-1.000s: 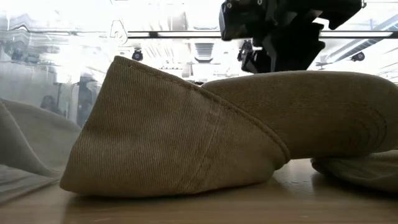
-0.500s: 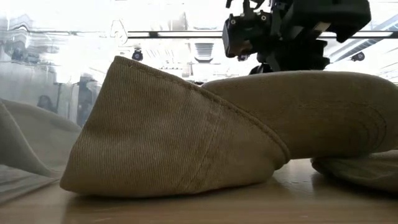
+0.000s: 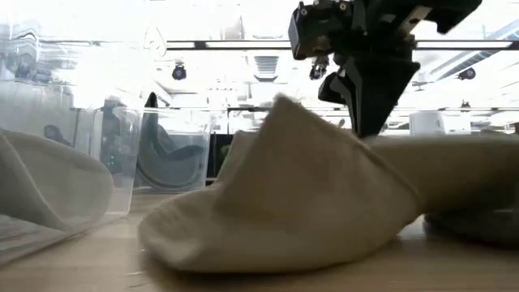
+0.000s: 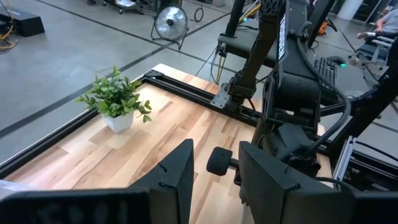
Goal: Pick & Place hat
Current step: Put the brown cap into the bottom transparent bin
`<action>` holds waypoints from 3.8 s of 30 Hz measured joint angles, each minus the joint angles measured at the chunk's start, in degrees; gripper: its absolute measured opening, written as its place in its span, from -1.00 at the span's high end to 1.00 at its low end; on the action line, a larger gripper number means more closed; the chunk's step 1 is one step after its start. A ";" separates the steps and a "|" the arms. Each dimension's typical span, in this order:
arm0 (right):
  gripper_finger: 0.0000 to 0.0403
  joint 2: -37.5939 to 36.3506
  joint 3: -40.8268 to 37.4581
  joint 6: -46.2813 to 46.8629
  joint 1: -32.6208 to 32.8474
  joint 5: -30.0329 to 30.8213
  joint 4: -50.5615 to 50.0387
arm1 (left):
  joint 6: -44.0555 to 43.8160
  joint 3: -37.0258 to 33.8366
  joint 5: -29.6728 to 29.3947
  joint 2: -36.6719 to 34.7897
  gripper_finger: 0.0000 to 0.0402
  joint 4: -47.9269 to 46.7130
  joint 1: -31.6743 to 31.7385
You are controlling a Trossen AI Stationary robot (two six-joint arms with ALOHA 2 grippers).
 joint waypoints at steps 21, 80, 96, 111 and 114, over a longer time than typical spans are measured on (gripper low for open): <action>0.94 -0.30 18.63 -3.67 -0.08 4.95 -27.10 | -0.37 0.00 -0.45 0.00 0.41 -0.02 -0.03; 0.94 -2.93 24.93 -5.21 -2.04 -3.29 16.66 | 5.22 0.26 -8.48 -0.92 0.41 2.86 -0.04; 0.94 -2.34 10.88 -4.63 -3.23 -2.84 42.41 | 5.27 0.24 -8.39 -0.92 0.41 2.58 0.02; 0.94 1.41 10.72 -3.45 -3.58 -2.67 44.14 | 5.10 0.13 -8.37 -0.92 0.41 2.13 0.00; 0.94 2.55 10.70 -3.54 -3.63 -2.85 44.60 | 5.28 0.13 -8.37 -0.92 0.41 2.09 0.00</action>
